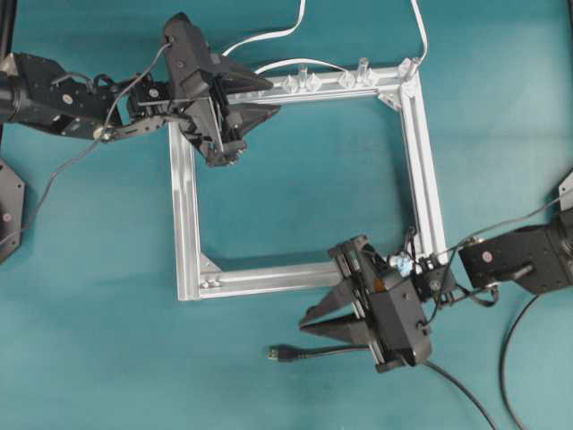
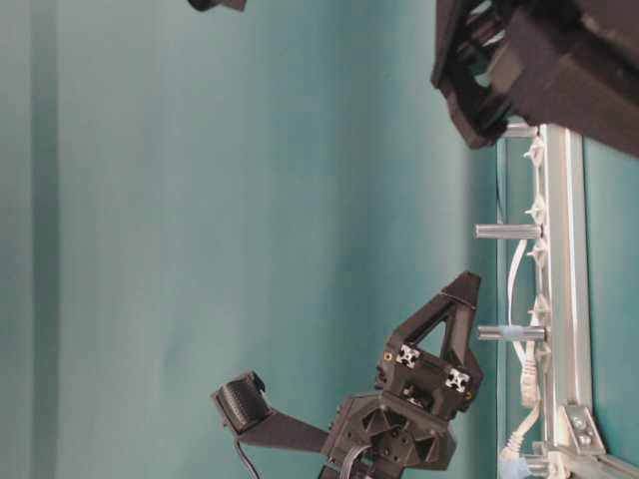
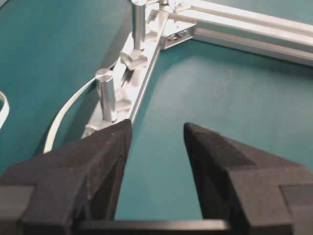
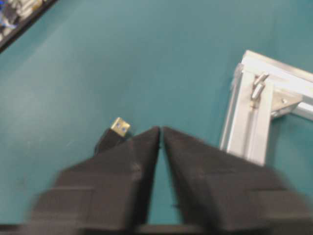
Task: Insert the wire through the string loop located on the right side.
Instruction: 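Open the right gripper and move it down toward the black USB plug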
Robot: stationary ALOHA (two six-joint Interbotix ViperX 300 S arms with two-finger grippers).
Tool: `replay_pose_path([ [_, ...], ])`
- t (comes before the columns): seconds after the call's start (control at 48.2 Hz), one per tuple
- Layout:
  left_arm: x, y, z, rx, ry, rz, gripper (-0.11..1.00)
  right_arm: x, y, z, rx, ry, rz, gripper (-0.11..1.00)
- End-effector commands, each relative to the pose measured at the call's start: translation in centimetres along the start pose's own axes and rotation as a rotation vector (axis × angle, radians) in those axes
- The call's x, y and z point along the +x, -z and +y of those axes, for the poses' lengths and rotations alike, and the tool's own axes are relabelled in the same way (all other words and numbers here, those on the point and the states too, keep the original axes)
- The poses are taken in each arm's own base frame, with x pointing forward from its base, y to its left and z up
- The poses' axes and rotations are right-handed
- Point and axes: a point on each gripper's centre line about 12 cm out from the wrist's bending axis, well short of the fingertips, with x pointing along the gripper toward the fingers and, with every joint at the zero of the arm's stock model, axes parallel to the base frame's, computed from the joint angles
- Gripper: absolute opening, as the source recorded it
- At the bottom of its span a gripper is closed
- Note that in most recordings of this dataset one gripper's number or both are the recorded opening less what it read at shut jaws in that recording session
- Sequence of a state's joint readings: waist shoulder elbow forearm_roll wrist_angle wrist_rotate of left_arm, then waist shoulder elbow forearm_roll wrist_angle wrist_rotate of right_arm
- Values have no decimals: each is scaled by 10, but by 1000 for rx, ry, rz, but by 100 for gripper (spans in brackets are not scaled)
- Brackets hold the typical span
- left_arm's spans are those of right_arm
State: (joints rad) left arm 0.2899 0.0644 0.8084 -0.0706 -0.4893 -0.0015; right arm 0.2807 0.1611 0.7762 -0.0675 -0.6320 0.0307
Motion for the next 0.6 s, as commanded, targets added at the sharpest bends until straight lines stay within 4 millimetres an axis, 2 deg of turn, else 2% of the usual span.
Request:
replay_pose_path([
  [0.0,-3,-13,0,3,1,-37,49,1,-12,0,6,5,-35,48],
  [0.124,-3,-13,0,3,1,-35,49,1,-12,-1,21,15,-36,83],
  [0.166,-3,-12,0,4,1,-34,49,1,-12,-2,28,20,-36,88],
  [0.332,-3,-13,0,3,1,-35,49,1,-14,-3,49,34,-53,88],
  [0.415,-3,-13,0,3,1,-29,52,0,-14,-3,51,35,-58,88],
  [0.581,-2,-13,0,6,1,-22,71,0,-14,-1,52,32,-55,88],
])
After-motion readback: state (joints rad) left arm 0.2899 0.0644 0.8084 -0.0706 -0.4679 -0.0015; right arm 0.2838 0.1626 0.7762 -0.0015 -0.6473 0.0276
